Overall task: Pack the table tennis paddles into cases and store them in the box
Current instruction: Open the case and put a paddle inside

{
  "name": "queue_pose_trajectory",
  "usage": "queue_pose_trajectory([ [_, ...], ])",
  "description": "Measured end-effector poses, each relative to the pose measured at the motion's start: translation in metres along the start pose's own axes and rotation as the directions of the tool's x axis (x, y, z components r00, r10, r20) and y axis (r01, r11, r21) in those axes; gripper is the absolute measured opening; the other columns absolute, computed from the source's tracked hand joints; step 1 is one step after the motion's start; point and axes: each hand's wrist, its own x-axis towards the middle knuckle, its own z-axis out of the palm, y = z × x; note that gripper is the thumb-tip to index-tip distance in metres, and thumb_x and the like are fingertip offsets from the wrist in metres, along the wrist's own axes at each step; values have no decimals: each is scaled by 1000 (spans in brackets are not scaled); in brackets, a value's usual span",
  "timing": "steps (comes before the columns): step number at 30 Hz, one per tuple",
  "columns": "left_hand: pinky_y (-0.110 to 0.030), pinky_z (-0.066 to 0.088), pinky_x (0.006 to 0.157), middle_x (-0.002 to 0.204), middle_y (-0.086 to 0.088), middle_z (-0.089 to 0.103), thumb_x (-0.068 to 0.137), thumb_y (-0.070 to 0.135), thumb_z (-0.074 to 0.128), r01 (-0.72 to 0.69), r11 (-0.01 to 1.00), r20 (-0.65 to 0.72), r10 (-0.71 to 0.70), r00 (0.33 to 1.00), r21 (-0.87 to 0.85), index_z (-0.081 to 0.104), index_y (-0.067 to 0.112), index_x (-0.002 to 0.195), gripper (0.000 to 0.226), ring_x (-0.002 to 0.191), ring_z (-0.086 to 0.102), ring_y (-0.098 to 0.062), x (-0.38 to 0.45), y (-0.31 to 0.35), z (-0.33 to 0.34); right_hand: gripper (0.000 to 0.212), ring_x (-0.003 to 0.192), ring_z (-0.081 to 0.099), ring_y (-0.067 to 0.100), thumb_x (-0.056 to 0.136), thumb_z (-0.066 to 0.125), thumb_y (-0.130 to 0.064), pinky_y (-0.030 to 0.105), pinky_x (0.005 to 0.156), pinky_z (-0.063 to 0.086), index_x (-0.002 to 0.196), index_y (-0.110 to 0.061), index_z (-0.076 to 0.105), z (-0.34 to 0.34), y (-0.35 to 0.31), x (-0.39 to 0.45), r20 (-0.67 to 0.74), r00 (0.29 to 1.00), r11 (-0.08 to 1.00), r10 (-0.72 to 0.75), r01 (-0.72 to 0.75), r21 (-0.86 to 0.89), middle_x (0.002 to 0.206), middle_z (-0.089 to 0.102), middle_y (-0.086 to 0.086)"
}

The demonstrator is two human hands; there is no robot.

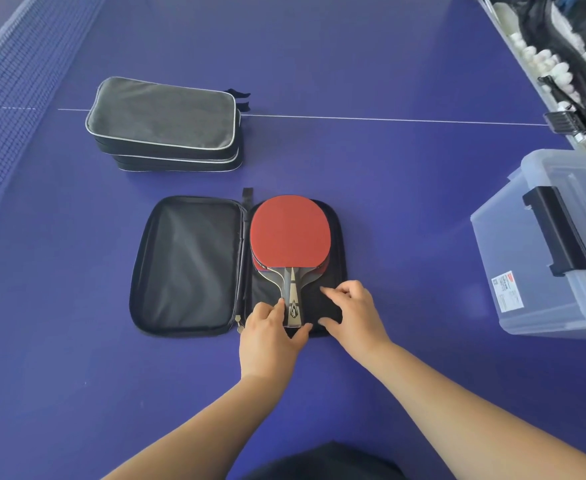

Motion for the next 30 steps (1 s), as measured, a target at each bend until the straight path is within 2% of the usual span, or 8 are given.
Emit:
queue_pose_trajectory([
  [4, -34, 43, 96, 115, 4, 50, 86, 56, 61, -30, 992, -129, 14, 992, -121, 53, 22, 139, 63, 111, 46, -19, 3, -15, -20, 56, 116, 41, 11, 87, 71, -26, 20, 92, 42, 139, -23, 51, -4, -1, -2, 27, 999, 999, 17, -18, 29, 123, 42, -6],
  [8, -46, 34, 104, 136, -9, 45, 92, 39, 61, 230, 958, -380, -278, 882, -168, 49, 22, 142, 54, 125, 35, -33, 24, -63, -70, 50, 118, 40, 9, 89, 69, -21, 18, 91, 39, 136, -22, 54, -9, -2, -3, -4, 999, 995, 51, -50, 87, 122, 41, -9],
  [13, -52, 32, 107, 151, -15, 31, 95, 29, 56, 557, 761, -199, -634, 747, -334, 29, 15, 152, 65, 138, 24, -37, 45, -122, -115, 45, 116, 43, 8, 89, 68, -17, 16, 86, 36, 133, -23, 57, -11, -10, 0, -49, 997, 989, 57, -50, 139, 118, 40, -12],
  [20, -29, 44, 60, 110, 2, 68, 92, 17, 57, 453, 693, -86, -593, 800, -561, 63, 16, 126, 35, 87, 56, -23, 49, -133, -132, 43, 109, 43, 6, 88, 68, -13, 2, 78, 35, 130, -23, 60, -14, -28, 11, -142, 990, 985, 10, 15, 172, 115, 40, -13],
  [22, -27, 42, 60, 88, 8, 68, 89, 16, 53, 365, 680, -139, -567, 812, -636, 72, 27, 100, 24, 76, 54, -21, 41, -117, -141, 42, 109, 46, 6, 88, 68, -13, 5, 84, 36, 129, -22, 61, -15, -38, 15, -169, 986, 977, -9, 44, 206, 114, 42, -13],
  [26, -26, 43, 68, 84, 12, 62, 91, 17, 52, 109, 753, -322, -402, 857, -649, 62, 38, 72, 30, 73, 54, -7, 14, -54, -149, 37, 95, 57, 2, 91, 65, -16, 16, 85, 47, 127, -23, 61, -25, -71, 23, -154, 988, 922, -29, 86, 377, 114, 52, -11],
  [28, -17, 40, 67, 89, 9, 56, 91, 13, 55, -12, 807, -346, -240, 907, -591, 61, 38, 70, 33, 76, 54, -4, 1, -23, -139, 30, 94, 59, -3, 94, 61, -21, 12, 83, 47, 124, -25, 63, -34, -92, 26, -152, 988, 863, -17, 91, 496, 110, 60, -12],
  [30, -9, 42, 71, 98, 11, 53, 89, 12, 63, -137, 845, -294, -26, 956, -518, 67, 45, 96, 34, 87, 55, -2, -6, -4, -120, 26, 100, 60, -5, 98, 55, -28, 14, 87, 46, 121, -25, 64, -44, -109, 29, -159, 987, 801, 16, 83, 593, 112, 66, -13],
])
